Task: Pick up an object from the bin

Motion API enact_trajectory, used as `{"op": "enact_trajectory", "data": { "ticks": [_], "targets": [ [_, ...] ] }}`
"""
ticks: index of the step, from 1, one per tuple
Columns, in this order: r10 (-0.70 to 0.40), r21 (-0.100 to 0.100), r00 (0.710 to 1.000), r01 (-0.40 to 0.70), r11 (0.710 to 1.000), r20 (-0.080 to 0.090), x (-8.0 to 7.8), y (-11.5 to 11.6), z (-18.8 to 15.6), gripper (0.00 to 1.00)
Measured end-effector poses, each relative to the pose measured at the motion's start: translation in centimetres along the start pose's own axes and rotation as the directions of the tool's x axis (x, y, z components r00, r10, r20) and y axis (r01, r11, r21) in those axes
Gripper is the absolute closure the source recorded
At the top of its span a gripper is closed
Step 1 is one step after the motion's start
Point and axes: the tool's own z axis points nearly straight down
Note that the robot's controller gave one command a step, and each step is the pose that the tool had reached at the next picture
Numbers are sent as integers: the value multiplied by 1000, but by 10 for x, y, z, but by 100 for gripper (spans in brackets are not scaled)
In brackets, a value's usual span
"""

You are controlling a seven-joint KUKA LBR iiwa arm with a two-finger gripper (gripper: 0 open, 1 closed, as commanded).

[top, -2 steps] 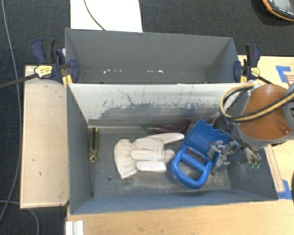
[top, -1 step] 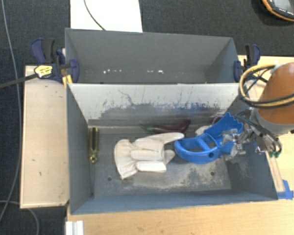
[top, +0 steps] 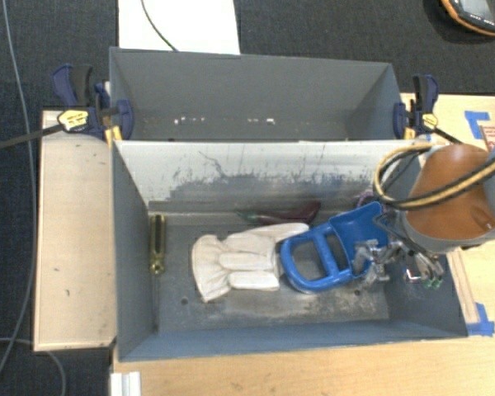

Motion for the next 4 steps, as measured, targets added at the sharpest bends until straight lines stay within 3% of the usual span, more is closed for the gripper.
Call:
{"op": "enact_trajectory", "data": {
  "ticks": [2, 3, 4],
  "targets": [
    [-2, 2, 1000, 2, 1000, 7, -1, 8, -12, 100],
    [-58, 1, 998, 58, 998, 7, 15, 1, 18, 100],
    [-49, -2, 999, 49, 999, -3, 18, 8, -10, 100]
  ]
}}
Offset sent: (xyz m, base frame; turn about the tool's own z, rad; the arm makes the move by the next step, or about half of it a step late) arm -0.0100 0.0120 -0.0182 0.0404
